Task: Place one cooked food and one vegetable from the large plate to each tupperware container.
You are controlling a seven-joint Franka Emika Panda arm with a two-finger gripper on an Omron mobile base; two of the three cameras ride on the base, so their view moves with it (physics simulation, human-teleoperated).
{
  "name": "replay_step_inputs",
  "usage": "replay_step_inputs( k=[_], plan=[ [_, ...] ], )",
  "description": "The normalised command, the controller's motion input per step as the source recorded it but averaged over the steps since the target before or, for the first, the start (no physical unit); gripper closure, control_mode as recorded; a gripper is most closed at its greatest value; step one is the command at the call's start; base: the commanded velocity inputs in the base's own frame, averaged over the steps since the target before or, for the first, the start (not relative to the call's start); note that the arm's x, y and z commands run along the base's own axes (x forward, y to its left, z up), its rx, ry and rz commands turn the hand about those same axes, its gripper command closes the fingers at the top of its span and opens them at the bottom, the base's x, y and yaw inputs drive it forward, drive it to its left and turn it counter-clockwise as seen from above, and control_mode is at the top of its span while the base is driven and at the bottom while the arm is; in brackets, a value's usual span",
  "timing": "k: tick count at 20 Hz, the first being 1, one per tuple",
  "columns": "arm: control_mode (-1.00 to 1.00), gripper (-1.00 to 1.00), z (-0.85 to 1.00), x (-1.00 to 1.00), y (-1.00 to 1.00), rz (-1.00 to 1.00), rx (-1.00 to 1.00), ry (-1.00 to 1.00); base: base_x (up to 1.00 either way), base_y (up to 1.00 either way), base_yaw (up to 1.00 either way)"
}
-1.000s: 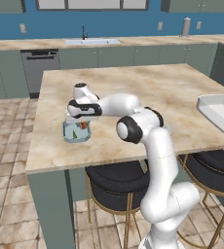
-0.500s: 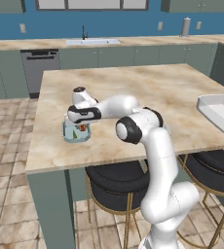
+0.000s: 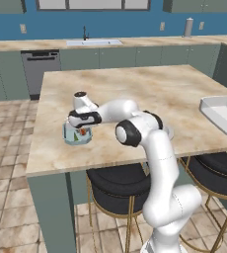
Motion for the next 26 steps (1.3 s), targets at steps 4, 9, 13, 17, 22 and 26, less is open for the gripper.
replay_step_inputs(
  k=[4, 9, 13, 17, 22, 26],
  plan=[
    [-1.0, 1.0, -0.05, 0.04, 0.22, 0.0, 0.0, 0.01, 0.0, 0.0, 0.0],
    [-1.0, -1.0, 0.0, 0.0, 0.0, 0.0, 0.0, 0.0, 0.0, 0.0, 0.0],
    [-1.0, -1.0, 0.0, 0.0, 0.0, 0.0, 0.0, 0.0, 0.0, 0.0, 0.0],
    [-1.0, -1.0, 0.0, 0.0, 0.0, 0.0, 0.0, 0.0, 0.0, 0.0, 0.0],
    [-1.0, -1.0, 0.1, -0.03, -0.12, 0.0, -0.01, -0.04, 0.0, 0.0, 0.0],
    [-1.0, -1.0, 0.58, -0.52, -0.43, 0.0, -0.03, -0.2, 0.0, 0.0, 0.0]
  ],
)
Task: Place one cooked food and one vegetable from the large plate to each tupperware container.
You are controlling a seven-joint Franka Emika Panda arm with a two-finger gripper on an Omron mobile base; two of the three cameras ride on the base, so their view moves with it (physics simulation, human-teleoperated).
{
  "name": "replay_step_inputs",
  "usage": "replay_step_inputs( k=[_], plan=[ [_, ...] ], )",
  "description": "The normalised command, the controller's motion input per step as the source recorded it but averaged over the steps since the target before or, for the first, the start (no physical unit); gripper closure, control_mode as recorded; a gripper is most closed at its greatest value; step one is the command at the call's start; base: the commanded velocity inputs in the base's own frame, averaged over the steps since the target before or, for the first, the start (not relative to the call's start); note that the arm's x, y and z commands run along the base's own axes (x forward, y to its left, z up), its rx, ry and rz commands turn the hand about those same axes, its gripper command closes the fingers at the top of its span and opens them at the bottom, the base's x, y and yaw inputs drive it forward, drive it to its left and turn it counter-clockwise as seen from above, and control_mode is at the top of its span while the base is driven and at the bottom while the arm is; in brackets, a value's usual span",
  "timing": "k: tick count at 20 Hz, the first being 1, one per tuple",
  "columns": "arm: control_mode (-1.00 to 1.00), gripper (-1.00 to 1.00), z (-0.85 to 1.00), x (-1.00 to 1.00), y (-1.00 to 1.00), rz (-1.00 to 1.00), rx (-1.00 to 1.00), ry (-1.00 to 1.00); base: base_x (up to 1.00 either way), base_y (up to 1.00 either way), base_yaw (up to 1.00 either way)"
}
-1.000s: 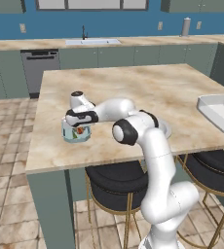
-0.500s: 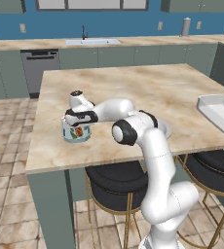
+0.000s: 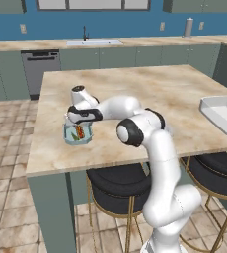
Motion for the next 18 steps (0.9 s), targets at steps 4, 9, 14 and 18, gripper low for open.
replay_step_inputs(
  k=[4, 9, 14, 18],
  plan=[
    [-1.0, -1.0, 0.5, -0.88, -0.79, 0.0, -0.08, -0.25, 0.0, 0.0, 0.0],
    [-1.0, -1.0, 0.48, -0.82, -0.86, 0.0, -0.2, -0.25, 0.0, 0.0, 0.0],
    [-1.0, -1.0, 0.42, -0.31, -1.0, -0.09, -0.13, -0.03, 0.0, 0.0, 0.0],
    [-1.0, -1.0, 0.66, 0.05, -1.0, -0.17, 0.0, 0.15, 0.0, 0.0, 0.0]
  ],
)
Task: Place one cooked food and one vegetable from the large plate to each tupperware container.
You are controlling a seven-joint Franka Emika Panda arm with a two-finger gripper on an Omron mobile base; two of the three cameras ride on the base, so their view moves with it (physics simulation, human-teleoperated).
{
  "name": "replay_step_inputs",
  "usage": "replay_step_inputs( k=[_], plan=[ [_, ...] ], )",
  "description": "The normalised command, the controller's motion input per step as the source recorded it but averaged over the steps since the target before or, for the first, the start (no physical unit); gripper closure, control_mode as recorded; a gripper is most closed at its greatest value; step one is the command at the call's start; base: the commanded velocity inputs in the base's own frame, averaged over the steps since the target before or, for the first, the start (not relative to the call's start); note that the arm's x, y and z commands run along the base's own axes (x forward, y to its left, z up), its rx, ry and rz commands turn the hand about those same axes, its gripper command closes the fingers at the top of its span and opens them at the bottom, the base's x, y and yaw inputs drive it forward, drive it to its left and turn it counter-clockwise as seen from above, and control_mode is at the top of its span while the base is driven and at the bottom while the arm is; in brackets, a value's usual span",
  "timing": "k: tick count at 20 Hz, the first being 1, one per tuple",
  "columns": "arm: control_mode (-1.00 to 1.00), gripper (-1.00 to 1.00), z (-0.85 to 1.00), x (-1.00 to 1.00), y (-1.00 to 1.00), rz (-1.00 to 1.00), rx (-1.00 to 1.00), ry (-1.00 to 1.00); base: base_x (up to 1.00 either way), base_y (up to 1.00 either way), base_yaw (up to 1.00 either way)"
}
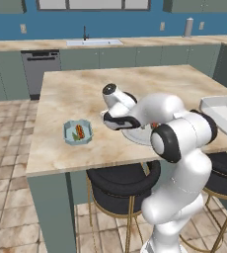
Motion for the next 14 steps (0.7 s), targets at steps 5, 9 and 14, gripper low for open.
replay_step_inputs(
  k=[5, 9, 14],
  plan=[
    [-1.0, -1.0, 0.12, 0.03, -1.0, -0.15, 0.08, 0.21, 0.0, 0.0, 0.0],
    [-1.0, -1.0, -0.14, 0.16, -0.92, -0.06, 0.22, 0.24, 0.0, 0.0, 0.0],
    [-1.0, -1.0, -0.06, 0.0, -0.4, -0.01, 0.28, 0.01, 0.0, 0.0, 0.0]
  ],
)
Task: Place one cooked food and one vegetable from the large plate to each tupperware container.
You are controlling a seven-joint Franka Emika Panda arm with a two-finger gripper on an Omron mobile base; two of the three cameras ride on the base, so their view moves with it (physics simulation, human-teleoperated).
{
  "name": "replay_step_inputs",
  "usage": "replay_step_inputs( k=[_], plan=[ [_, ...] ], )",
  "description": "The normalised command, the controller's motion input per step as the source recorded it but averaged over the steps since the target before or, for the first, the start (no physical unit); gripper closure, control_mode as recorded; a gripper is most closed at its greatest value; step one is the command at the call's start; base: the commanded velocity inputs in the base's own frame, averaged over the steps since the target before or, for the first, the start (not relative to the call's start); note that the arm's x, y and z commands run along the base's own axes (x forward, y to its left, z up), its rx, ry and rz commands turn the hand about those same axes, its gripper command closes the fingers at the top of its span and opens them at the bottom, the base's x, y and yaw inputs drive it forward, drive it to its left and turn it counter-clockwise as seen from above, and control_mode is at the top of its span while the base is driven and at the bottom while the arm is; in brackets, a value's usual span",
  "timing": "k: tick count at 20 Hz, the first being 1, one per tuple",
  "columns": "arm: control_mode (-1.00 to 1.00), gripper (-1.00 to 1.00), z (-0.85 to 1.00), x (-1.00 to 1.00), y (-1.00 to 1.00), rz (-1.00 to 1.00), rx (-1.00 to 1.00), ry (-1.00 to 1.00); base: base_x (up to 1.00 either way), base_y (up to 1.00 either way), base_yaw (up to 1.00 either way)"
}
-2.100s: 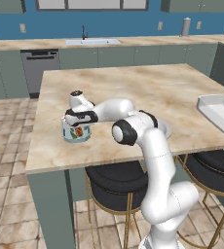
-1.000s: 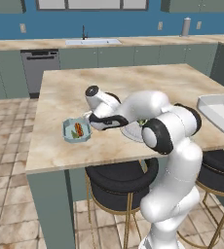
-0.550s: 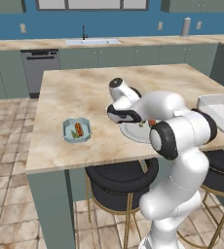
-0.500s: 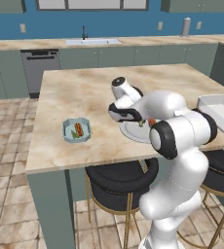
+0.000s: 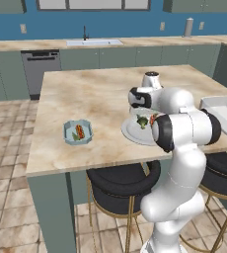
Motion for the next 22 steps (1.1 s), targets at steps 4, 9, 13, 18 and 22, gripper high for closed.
replay_step_inputs(
  k=[4, 9, 13, 18, 22],
  plan=[
    [-1.0, -1.0, -0.38, 0.18, 0.0, 0.0, 0.0, -0.11, 0.0, 0.0, 0.0],
    [-1.0, -1.0, -0.45, 0.21, 0.0, 0.0, 0.0, -0.14, 0.0, 0.0, 0.0],
    [-1.0, -1.0, -0.36, 0.16, -0.06, 0.0, 0.01, -0.07, 0.0, 0.0, 0.0],
    [-1.0, -1.0, -0.46, 0.1, -0.03, -0.03, 0.0, -0.02, 0.0, 0.0, 0.0],
    [-1.0, -1.0, -0.39, 0.13, 0.0, -0.03, 0.0, -0.05, 0.0, 0.0, 0.0]
  ],
)
